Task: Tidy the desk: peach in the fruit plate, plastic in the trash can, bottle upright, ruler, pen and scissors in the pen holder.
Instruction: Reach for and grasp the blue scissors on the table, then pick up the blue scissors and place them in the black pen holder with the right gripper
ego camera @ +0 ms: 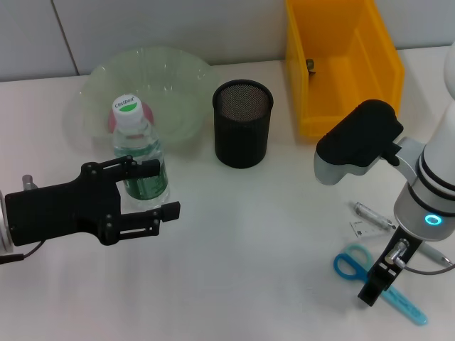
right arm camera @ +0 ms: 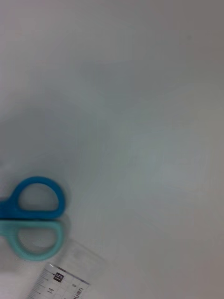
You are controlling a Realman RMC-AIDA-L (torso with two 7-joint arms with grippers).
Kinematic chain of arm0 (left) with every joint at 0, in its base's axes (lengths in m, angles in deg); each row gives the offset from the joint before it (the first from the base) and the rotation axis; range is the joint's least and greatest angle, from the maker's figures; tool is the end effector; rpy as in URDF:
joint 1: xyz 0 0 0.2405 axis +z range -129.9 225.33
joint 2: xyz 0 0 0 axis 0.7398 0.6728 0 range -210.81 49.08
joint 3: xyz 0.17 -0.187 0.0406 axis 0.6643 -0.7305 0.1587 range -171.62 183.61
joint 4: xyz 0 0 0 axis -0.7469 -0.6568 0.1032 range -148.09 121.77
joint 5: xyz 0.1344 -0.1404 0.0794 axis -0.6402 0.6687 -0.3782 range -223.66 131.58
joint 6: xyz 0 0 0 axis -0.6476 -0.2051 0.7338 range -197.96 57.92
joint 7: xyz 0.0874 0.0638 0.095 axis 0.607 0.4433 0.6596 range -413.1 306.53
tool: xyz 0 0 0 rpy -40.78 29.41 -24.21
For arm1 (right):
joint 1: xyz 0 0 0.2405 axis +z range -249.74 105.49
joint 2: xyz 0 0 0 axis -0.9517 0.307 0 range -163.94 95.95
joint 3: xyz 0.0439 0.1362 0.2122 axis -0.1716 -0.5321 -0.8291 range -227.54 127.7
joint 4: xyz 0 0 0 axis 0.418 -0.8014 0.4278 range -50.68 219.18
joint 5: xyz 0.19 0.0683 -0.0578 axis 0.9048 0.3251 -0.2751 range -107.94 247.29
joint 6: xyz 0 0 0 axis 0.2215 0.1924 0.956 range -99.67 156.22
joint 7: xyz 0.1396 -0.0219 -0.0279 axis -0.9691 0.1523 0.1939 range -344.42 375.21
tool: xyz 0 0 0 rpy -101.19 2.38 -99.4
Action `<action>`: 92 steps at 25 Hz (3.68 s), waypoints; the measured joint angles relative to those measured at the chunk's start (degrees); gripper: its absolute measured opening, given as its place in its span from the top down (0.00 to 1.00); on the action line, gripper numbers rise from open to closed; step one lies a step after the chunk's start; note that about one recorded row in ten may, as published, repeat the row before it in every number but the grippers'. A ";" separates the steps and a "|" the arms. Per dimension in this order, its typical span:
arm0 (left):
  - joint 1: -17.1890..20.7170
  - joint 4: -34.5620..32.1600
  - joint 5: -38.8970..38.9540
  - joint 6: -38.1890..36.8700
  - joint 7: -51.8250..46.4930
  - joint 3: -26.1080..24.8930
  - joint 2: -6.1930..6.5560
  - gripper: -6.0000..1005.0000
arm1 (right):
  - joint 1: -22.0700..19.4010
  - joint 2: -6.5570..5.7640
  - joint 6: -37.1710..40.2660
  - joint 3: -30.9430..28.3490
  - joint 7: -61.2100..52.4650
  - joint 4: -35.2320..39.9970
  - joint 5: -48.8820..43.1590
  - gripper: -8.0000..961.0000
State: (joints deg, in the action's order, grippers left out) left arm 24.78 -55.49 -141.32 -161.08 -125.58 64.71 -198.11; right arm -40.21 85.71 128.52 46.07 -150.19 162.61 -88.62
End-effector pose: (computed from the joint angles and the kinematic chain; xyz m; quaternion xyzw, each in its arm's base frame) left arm -0.2469 0.3057 0.0002 -0.9453 -0.1194 -0.2840 0.1073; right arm 0.2044 0.3013 -0.0280 -0.8350 0.3958 -0.3510 0.1512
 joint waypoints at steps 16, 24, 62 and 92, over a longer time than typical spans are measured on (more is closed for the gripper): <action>-0.02 -0.04 0.00 0.00 0.05 0.00 0.00 0.20 | 0.46 -0.02 0.20 0.72 -0.05 -0.29 -0.08 0.35; -0.18 -0.04 0.01 0.00 0.05 -0.02 0.00 0.20 | 0.73 -0.07 0.33 1.10 -0.09 -0.82 -0.07 0.47; 0.01 -0.83 0.01 -0.09 0.06 -0.01 0.00 0.20 | 1.96 -0.09 0.70 2.56 -0.51 -2.34 0.16 0.68; 0.76 -0.83 0.01 -0.39 0.17 -0.33 0.00 0.20 | 1.13 -0.17 2.34 -0.25 -0.35 4.57 4.12 0.75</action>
State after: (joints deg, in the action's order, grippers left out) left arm 25.55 -56.32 -141.31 -161.47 -125.41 64.38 -198.11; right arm -39.08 85.54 130.86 45.82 -150.54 167.18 -84.50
